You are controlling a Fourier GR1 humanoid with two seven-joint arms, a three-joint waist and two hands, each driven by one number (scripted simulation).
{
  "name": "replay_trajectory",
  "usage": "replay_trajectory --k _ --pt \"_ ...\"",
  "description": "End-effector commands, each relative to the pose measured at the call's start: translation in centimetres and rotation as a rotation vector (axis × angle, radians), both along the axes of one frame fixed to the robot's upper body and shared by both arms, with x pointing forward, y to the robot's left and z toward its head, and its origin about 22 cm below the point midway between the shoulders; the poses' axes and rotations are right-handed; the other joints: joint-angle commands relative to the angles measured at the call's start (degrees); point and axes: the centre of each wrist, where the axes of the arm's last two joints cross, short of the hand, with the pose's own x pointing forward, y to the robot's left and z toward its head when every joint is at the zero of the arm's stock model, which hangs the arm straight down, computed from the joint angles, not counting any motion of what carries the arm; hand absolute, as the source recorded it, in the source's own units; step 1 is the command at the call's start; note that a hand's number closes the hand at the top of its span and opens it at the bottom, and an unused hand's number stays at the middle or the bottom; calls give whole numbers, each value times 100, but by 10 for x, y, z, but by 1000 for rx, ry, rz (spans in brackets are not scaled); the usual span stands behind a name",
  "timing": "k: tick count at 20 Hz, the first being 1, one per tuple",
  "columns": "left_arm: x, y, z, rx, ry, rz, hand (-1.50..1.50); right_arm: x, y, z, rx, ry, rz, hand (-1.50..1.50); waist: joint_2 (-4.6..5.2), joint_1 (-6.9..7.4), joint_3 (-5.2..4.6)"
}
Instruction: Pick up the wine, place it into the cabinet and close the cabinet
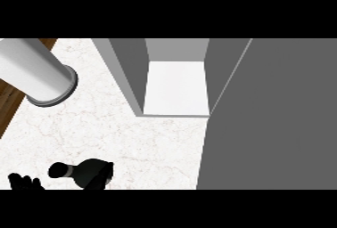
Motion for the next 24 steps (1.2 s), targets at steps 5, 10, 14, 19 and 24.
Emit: replay_trajectory --k 5,10,14,19,24 --pt "7 -1 -4 -32 9 -10 -150 -13 5 14 27 -20 20 -150 -2 13 -9" --pt "24 -3 -10 -40 17 -27 -150 -8 4 16 45 -22 11 -150 13 -31 -17" --pt "17 -7 -12 -47 26 -30 -150 -12 1 7 35 -20 30 -150 1 -20 -12" --pt "33 -6 -16 -63 37 -27 -150 -13 1 14 36 -17 44 -150 7 -72 -22" --pt "39 -20 -2 -152 -18 -26 150 -12 6 7 40 -19 30 -150 -23 -52 -40"
